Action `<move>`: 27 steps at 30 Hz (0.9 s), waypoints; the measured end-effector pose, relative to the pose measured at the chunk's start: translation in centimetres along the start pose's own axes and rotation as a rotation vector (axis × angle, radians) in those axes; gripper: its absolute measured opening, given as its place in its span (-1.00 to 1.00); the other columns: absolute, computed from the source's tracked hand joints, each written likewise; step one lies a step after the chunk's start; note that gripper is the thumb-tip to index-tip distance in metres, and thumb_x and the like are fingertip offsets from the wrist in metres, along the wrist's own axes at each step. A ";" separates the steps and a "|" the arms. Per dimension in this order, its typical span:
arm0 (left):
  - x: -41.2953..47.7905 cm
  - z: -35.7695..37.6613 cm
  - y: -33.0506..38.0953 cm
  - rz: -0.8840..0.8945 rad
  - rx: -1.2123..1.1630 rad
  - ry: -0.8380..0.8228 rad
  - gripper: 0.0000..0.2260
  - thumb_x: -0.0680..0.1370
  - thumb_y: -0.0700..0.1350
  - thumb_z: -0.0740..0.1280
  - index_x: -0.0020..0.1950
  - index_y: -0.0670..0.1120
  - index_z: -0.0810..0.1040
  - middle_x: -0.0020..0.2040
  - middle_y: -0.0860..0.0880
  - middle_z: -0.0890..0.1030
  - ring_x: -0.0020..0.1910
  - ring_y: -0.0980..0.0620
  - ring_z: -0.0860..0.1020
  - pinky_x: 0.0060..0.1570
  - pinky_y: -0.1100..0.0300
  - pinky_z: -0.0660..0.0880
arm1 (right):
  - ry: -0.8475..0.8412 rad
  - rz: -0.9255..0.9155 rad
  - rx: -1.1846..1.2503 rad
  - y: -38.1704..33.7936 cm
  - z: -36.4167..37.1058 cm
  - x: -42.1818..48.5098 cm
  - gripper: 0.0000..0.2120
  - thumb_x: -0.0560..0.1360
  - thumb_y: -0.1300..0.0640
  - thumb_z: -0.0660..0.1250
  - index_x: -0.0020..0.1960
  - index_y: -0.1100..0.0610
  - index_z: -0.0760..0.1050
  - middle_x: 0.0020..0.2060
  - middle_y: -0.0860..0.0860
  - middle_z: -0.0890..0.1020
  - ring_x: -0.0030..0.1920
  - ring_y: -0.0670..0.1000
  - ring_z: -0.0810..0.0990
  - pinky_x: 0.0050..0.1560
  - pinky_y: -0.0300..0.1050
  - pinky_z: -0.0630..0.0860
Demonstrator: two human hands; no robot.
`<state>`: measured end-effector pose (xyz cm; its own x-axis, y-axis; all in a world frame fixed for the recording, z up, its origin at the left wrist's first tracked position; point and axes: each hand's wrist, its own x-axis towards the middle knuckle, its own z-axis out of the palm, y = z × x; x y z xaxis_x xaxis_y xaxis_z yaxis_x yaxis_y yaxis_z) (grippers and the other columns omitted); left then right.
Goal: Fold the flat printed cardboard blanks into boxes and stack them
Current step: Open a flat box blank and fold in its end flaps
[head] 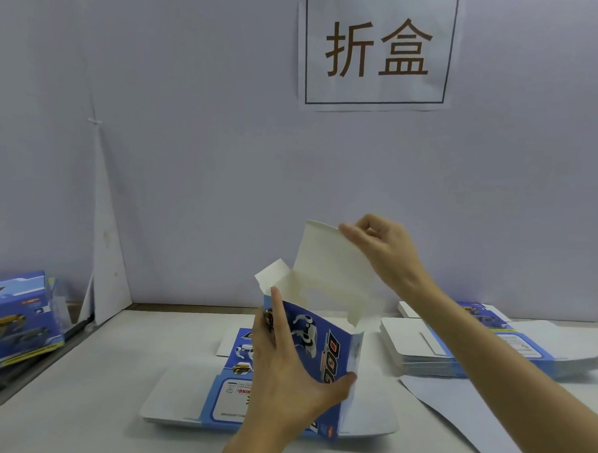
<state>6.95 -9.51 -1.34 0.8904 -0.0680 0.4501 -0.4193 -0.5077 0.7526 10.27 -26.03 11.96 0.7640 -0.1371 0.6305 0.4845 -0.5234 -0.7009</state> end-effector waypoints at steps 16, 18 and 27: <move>0.7 -3.3 1.6 -0.100 -0.295 0.131 0.22 0.02 0.31 0.49 0.37 0.42 -0.37 0.38 0.16 0.07 0.30 0.13 0.23 0.24 0.16 0.28 | 0.024 -0.011 0.213 -1.4 -0.8 -5.2 -0.37 0.37 -0.34 0.35 0.37 -0.24 0.27 0.38 -0.13 0.42 0.35 -0.17 0.41 0.34 -0.05 0.37; 1.2 -4.2 2.0 -0.202 -0.416 0.189 0.26 0.04 0.24 0.49 0.49 0.24 -0.30 0.43 0.04 0.10 0.30 0.07 0.29 0.21 0.15 0.33 | -0.198 0.044 0.144 0.0 -0.3 -8.3 -0.19 0.22 -0.45 0.37 0.39 -0.44 0.11 0.37 -0.37 0.31 0.33 -0.39 0.30 0.30 -0.12 0.38; 1.2 -4.5 2.8 -0.129 -0.623 -0.011 -0.19 0.27 0.30 0.33 0.49 0.14 0.22 0.31 0.15 0.49 0.29 0.09 0.47 0.25 0.14 0.46 | -0.182 0.229 0.626 2.1 2.2 -11.5 -0.21 0.23 0.00 0.54 0.40 -0.12 0.31 0.09 -0.08 0.65 0.05 0.05 0.67 -0.20 -0.09 0.64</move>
<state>6.03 -7.13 3.53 0.9410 -0.0497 0.3348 -0.3302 0.0819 0.9403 3.45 -23.70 2.50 0.9092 -0.0140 0.4161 0.4155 0.0937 -0.9048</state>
